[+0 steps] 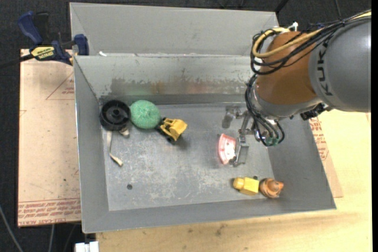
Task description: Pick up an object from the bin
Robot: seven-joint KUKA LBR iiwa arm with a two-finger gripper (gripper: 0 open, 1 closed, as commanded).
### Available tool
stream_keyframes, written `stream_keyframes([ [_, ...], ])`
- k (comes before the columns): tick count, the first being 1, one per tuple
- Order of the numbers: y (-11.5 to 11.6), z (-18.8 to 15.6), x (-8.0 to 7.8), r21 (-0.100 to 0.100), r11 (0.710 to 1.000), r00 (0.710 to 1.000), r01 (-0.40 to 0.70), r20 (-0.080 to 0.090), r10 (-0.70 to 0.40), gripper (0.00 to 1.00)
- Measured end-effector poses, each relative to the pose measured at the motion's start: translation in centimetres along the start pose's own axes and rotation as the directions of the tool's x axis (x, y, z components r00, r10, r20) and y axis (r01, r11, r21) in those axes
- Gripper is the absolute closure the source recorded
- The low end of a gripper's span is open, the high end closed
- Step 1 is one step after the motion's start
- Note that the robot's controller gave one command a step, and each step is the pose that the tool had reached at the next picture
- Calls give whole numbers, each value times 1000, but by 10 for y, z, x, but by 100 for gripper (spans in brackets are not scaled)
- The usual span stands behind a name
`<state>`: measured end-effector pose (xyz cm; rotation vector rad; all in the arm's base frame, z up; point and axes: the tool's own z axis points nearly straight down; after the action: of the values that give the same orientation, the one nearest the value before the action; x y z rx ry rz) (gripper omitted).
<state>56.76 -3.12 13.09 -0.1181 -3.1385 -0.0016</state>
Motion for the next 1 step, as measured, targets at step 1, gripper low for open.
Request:
stream_keyframes([
  [1,-23,12,-1,-1,996,996,-86,11,86,0],
])
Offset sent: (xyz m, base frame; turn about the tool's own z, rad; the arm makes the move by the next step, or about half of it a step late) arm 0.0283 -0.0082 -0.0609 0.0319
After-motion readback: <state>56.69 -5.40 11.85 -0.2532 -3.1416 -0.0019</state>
